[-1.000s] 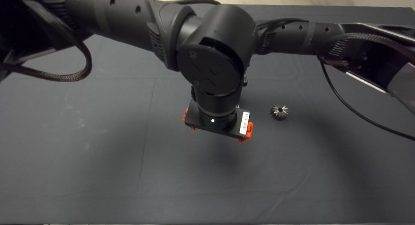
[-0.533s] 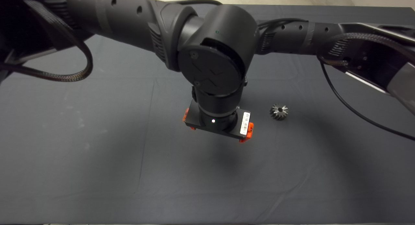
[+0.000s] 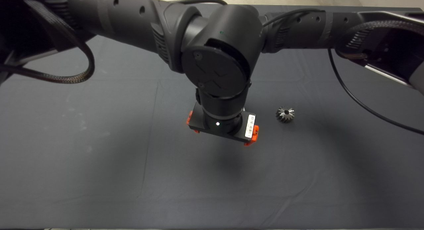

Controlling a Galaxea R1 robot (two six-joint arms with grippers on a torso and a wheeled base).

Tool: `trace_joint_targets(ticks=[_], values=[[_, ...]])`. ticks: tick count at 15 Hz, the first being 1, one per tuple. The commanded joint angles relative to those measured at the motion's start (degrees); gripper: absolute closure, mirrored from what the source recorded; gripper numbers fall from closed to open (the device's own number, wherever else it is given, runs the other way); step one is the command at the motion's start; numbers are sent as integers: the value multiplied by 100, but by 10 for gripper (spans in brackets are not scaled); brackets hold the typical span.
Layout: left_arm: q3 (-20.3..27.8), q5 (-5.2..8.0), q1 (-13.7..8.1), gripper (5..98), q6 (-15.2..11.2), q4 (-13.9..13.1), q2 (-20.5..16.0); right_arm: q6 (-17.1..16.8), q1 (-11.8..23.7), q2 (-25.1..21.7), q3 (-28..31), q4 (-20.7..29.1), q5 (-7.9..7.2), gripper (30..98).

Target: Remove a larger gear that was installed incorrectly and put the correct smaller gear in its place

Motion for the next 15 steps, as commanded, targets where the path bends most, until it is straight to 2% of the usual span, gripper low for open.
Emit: trace_joint_targets(ticks=[1,7,15], values=[[6,358,-78,60,0,-7,32,18,174,13,-270,10,-416,928],[6,349,-78,60,0,-7,41,-289,132,57,-734,-43,-433,931],[-3,349,-78,60,0,-7,41,-272,-75,101,-751,-78,-424,931]])
